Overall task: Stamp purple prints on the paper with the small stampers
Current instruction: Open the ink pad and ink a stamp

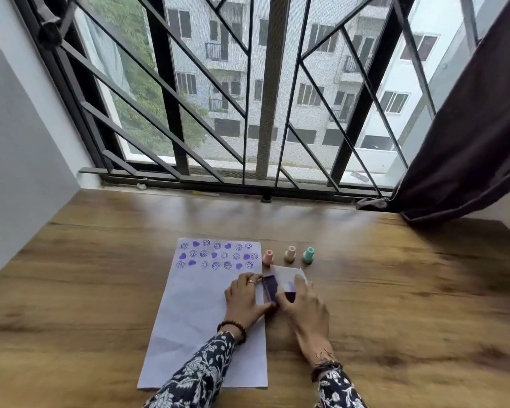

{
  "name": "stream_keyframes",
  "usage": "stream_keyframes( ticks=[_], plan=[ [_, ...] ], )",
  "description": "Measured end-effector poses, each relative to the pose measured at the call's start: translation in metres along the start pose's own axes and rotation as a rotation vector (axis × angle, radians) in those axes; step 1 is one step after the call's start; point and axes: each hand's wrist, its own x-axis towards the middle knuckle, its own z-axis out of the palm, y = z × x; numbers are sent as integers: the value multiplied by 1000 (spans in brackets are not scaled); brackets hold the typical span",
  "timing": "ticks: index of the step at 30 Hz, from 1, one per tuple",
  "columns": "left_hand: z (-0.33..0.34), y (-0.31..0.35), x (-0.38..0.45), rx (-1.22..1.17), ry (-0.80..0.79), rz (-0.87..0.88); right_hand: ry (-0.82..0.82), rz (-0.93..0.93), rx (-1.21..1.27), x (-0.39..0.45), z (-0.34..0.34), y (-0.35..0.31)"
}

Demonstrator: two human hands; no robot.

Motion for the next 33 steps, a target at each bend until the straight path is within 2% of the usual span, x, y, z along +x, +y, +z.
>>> stream_keyframes(
  ticks=[5, 7, 10, 12, 18, 20, 22, 24, 26, 28, 30, 33],
  plan=[
    [0, -2, 1, -3, 5, 2, 184, 40, 184, 10, -22, 31],
    [1, -2, 2, -1, 12, 2, 219, 120, 255, 18, -28, 43],
    [1, -3, 2, -1, 17, 7, 342, 407, 767, 36, -28, 55],
    [2, -4, 2, 5, 22, 11, 368, 511, 959, 44, -26, 65],
    [1, -5, 2, 6, 32, 19, 384, 625, 1057, 51, -14, 80],
    [0, -4, 1, 3, 31, 18, 395, 610, 1023, 49, -14, 73],
    [-1, -2, 0, -6, 27, 12, 411, 558, 804, 46, -14, 62],
    [-3, -1, -1, -13, 23, 11, 411, 382, 615, 44, -17, 41],
    [-4, 0, -1, -21, 14, 14, 306, 137, 571, 46, -20, 13],
    [-7, 1, -2, -61, 5, 7, 141, -31, 509, 52, -20, -14],
    [-13, 2, -3, -141, -2, 7, 4, -127, 378, 61, -15, -34],
    [-25, 1, -9, -280, -44, 74, -96, -176, 166, 68, -6, -47]
  ],
)
